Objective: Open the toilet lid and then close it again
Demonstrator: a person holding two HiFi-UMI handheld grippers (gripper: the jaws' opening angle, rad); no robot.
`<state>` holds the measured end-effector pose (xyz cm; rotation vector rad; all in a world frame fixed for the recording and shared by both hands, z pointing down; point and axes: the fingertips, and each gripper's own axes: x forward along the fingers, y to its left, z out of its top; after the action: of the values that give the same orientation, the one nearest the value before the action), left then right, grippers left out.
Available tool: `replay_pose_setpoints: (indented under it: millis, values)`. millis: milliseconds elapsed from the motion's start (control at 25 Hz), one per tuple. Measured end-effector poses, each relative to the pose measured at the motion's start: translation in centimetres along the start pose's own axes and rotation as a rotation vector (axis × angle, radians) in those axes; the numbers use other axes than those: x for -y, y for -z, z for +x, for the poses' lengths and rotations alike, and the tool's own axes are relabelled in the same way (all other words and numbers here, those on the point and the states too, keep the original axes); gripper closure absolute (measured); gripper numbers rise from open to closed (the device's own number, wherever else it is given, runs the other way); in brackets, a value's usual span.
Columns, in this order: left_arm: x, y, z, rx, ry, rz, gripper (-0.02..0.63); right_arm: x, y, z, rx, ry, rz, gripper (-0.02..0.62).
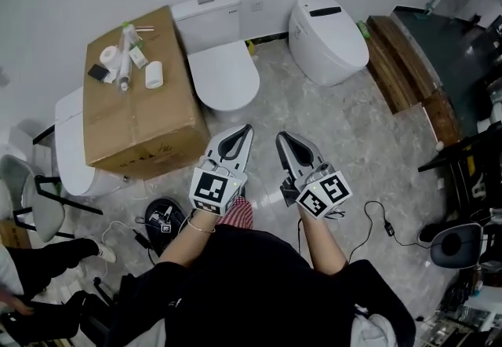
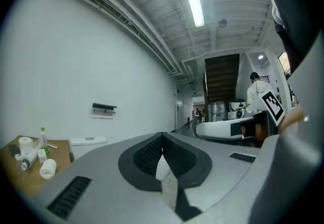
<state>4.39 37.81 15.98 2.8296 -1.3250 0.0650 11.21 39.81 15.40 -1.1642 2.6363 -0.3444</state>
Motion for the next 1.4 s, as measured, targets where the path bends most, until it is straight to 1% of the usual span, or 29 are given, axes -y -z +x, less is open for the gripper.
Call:
replay_pose_setpoints:
  millis: [360,560,800,1040,1400]
  values:
    - [-3.9,0.2,3.0,0.007,0.024,-0.043,0.603,2.2,-0.4,4.3,-0.023,0.030,-0.007,0.575]
    - [-5.8,0.2,4.6,0.020,0.021,-0.067,0.603,3.2,-0.7,6.8,-0.040,0.022,-0.021,0.575]
    - [-8.6,0.5,6.4,0.012,0.029,-0.058,0.603,4.7,-0.5,10.0,-0.037,0.016,0.004,0.575]
    - [-11.7,0.8,8.2,-0.001,0.019,-0.043,0.603,6.4,-0.1,13.2,-0.031,0.011,0.014,0.575]
    - [-14.1,0.6,10.3,0.005,0.027,-0.037,0.603,8.3,-0.6,15.7,-0.007,0.035,0.002,0.575]
